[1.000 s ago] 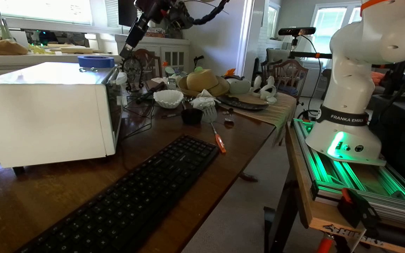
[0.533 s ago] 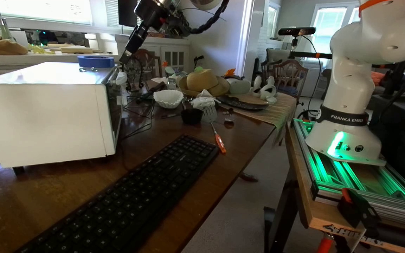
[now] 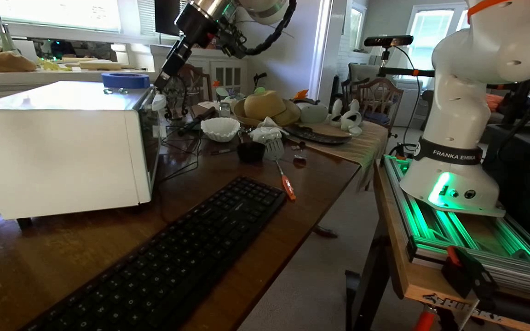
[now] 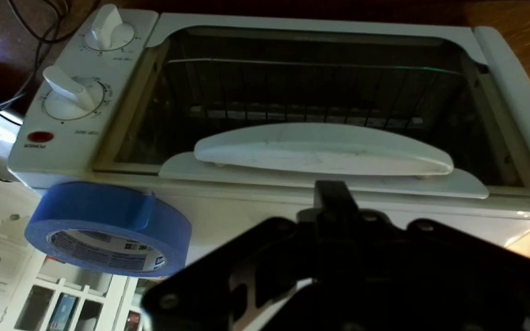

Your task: Open the oven door.

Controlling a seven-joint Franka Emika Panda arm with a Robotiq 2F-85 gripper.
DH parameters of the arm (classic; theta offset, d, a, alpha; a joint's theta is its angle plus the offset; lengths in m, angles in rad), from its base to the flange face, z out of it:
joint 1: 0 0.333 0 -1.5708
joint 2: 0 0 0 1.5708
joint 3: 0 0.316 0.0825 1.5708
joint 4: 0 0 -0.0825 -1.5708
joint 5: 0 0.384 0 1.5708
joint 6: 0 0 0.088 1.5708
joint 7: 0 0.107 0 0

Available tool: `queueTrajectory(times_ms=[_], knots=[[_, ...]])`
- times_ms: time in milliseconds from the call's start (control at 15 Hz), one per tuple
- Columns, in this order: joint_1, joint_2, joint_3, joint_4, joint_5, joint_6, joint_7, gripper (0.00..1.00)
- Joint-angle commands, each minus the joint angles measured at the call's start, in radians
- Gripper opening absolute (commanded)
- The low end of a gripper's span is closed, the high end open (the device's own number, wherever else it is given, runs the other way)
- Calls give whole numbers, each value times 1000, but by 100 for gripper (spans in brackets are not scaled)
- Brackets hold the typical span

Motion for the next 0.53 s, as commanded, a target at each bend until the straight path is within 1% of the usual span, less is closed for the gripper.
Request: queueTrajectory(times_ms=[0,267,467], knots=[[-16,21,40,4,79,78,-80,0],[-31,28,74,8,138,95,-134,0],[-44,31,89,7,168,84,-162,0]])
